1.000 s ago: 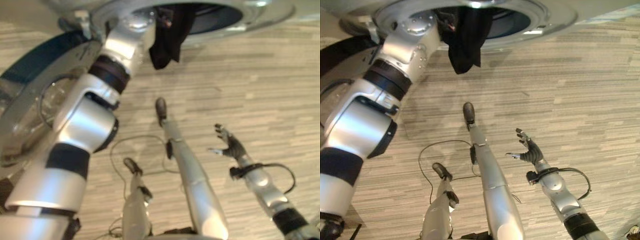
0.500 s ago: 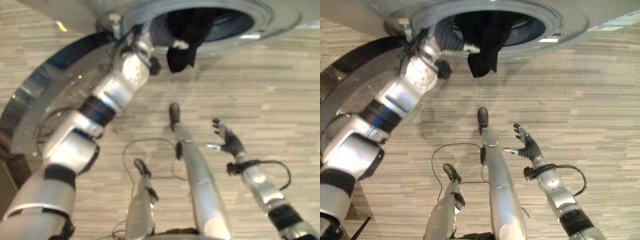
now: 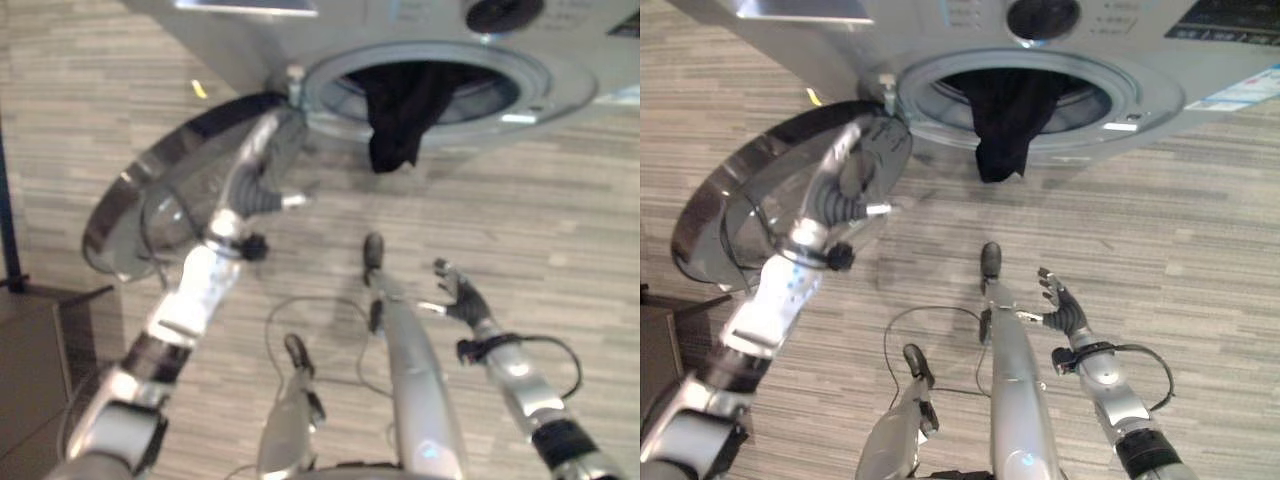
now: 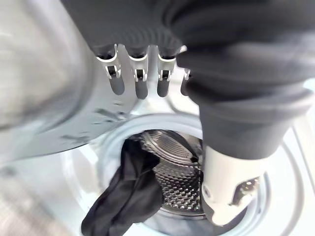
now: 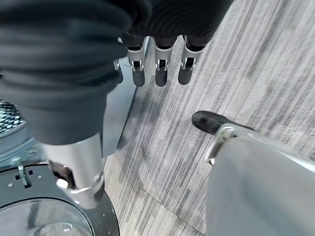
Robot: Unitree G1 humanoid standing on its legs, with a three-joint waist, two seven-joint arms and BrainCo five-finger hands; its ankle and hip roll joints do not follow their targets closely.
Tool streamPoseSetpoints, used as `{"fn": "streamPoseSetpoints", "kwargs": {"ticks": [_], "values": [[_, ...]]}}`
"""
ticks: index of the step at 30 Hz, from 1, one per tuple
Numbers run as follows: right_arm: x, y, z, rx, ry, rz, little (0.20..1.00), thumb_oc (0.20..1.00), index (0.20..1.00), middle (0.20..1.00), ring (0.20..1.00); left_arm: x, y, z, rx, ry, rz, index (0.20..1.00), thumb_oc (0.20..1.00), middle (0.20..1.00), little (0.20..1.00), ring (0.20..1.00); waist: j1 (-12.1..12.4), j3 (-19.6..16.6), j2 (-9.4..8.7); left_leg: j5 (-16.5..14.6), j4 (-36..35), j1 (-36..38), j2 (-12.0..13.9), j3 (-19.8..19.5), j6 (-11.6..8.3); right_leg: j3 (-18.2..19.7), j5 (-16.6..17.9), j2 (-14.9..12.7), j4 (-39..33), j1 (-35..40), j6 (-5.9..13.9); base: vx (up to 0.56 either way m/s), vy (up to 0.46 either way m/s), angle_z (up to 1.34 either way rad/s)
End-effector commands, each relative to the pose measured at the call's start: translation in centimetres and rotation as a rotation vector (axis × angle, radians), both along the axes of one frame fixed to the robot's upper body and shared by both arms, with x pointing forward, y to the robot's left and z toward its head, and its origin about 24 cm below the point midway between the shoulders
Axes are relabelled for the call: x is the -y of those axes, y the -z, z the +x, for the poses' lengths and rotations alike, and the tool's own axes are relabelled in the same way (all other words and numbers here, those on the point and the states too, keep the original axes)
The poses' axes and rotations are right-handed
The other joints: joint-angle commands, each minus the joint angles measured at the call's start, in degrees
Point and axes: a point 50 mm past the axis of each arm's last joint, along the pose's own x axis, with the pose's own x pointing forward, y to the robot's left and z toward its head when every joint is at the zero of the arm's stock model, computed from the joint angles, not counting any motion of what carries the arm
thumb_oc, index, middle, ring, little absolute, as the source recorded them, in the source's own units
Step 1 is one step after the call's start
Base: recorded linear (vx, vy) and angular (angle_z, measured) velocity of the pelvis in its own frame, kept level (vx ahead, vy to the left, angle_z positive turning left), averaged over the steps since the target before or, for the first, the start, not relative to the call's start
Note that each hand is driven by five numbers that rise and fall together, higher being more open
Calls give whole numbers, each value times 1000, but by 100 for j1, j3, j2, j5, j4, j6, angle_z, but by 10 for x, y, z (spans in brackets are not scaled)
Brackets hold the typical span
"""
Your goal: Grab the laundry basket,head to the washer,open it,put in the laundry and shut it.
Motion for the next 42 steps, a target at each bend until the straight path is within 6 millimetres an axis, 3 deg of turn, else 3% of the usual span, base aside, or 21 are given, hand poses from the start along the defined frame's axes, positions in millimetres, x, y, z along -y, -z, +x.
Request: {"fn": "streamPoseSetpoints", "kwargs": {"ticks": [1,7,14,17,21,22,26,30,32,33,37,42], "values": [[-16,31,-14,-99,22,67,1000,1000,1000,1000,1000,-3,-2,-9,-3,100,-88,1000,1000,1000,1000,1000,41,-457,-147,-379,62,1004,-663,-368,1222,-150,224,-308,20,-340,1205,17,59,6],[-12,55,-26,-214,53,46,1000,1000,1000,1000,1000,-17,28,-23,-145,91,-170,1000,1000,1000,1000,1000,162,-732,-124,-428,62,1359,-691,-483,1273,-179,249,-348,-57,131,1249,43,29,12],[6,93,-49,-418,217,70,1000,1000,1000,1000,1000,-24,55,-33,-288,77,-203,1000,1000,1000,1000,1000,315,-1012,-93,-421,62,1827,-602,-933,1347,-121,-57,-463,220,693,1202,71,-42,28],[10,100,-50,-468,251,55,1000,1000,1000,1000,1000,-29,60,-37,-313,69,-197,1000,1000,1000,1000,1000,407,-1055,-83,-503,62,1852,-589,-1035,1377,-135,-112,-508,352,682,1211,30,-53,23],[14,102,-31,-498,337,73,1000,1000,1000,1000,1000,-38,59,-44,-317,41,-182,1000,1000,1000,1000,1000,576,-986,-118,-427,62,1612,-621,-1144,1368,-294,-52,-617,380,514,1144,-61,-111,14],[19,100,-27,-505,362,67,1000,1000,1000,1000,1000,-41,59,-46,-315,32,-180,1000,1000,1000,1000,1000,664,-962,-61,-490,62,1594,-586,-1212,1382,-266,-184,-582,457,471,1234,17,-49,21],[61,59,15,-444,513,-7,1000,1000,1000,1000,1000,-44,49,-46,-274,24,-194,1000,1000,1000,1000,1000,983,-659,91,-383,65,1129,-606,-1345,1351,-345,-332,-709,644,129,1227,-75,-93,15],[76,34,33,-387,529,0,1000,1000,1000,1000,1000,-40,40,-42,-230,39,-222,1000,1000,1000,1000,1000,1056,-461,231,-255,90,844,-635,-1410,1293,-347,-426,-821,800,-165,1203,-46,-31,19],[86,7,51,-324,512,-86,1000,1000,1000,1000,1000,-35,36,-40,-205,49,-243,1000,1000,1000,1000,1000,1147,-331,322,-157,78,649,-643,-1442,1249,-341,-499,-864,966,-428,1171,-57,-49,7],[87,5,52,-321,513,-88,1000,1000,1000,1000,1000,-35,35,-39,-203,49,-245,1000,1000,1000,1000,1000,1142,-329,327,-157,77,634,-648,-1442,1248,-336,-506,-870,982,-452,1170,-28,-44,10],[97,-37,75,-214,530,-143,1000,1000,1000,1000,1000,-23,27,-36,-166,89,-276,1000,1000,1000,1000,1000,1218,-166,499,3,62,353,-643,-1494,1194,-297,-605,-907,1292,-860,1146,-11,-13,7],[115,-58,77,-210,593,-194,1000,1000,1000,1000,1000,-16,22,-36,-151,122,-302,1000,1000,1000,1000,1000,1323,-103,706,103,62,206,-638,-1597,1144,-360,-725,-993,1574,-1104,1146,5,-6,11]]}}
